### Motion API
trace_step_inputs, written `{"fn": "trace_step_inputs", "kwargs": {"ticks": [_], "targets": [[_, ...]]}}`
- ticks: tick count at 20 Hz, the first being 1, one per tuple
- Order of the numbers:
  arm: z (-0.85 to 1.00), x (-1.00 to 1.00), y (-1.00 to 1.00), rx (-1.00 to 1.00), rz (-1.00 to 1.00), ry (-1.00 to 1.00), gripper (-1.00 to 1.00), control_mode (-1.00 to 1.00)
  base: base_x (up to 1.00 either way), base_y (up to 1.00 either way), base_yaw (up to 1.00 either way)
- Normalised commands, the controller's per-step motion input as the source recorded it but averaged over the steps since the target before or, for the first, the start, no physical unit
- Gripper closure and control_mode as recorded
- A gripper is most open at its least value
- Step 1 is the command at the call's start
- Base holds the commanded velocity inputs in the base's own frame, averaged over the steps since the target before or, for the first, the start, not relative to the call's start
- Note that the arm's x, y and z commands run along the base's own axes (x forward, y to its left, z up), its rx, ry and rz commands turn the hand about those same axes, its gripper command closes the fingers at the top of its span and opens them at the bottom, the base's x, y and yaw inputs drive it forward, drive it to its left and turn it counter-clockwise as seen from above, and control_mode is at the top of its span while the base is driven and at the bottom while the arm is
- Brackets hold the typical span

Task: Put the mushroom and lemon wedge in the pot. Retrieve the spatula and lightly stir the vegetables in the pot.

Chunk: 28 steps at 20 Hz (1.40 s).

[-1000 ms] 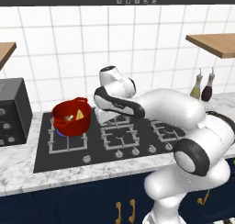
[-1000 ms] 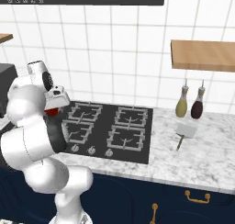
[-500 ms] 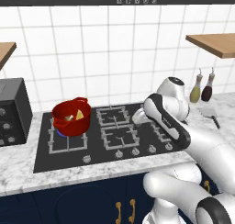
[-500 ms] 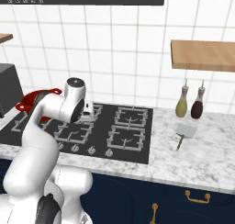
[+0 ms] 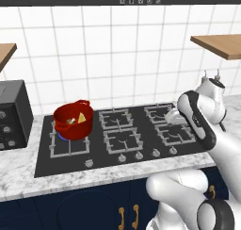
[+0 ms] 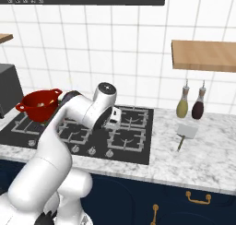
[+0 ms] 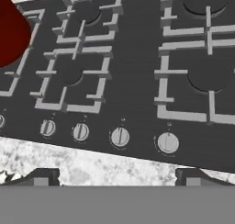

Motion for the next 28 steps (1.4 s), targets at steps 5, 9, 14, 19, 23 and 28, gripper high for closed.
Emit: {"fn": "trace_step_inputs", "kwargs": {"ticks": [5,9,14,19,23,28], "targets": [[-0.04,-0.01,-1.0,0.0,-0.19,0.0,-1.0,-1.0,0.0,0.0,0.0],[0.0,-0.02,-1.0,0.0,-0.17,0.0,-1.0,-1.0,0.0,0.0,0.0],[0.0,-0.1,-0.99,-0.04,-0.2,0.0,-1.0,-1.0,0.0,0.0,0.0],[-0.01,0.0,-1.0,-0.03,-0.16,0.01,-1.0,-1.0,0.0,0.0,0.0],[-0.14,0.0,-0.7,-0.03,-0.11,0.02,-1.0,-1.0,0.0,0.0,0.0],[-0.22,0.08,-0.53,-0.02,-0.07,0.06,-1.0,-1.0,0.0,0.0,0.0]]}}
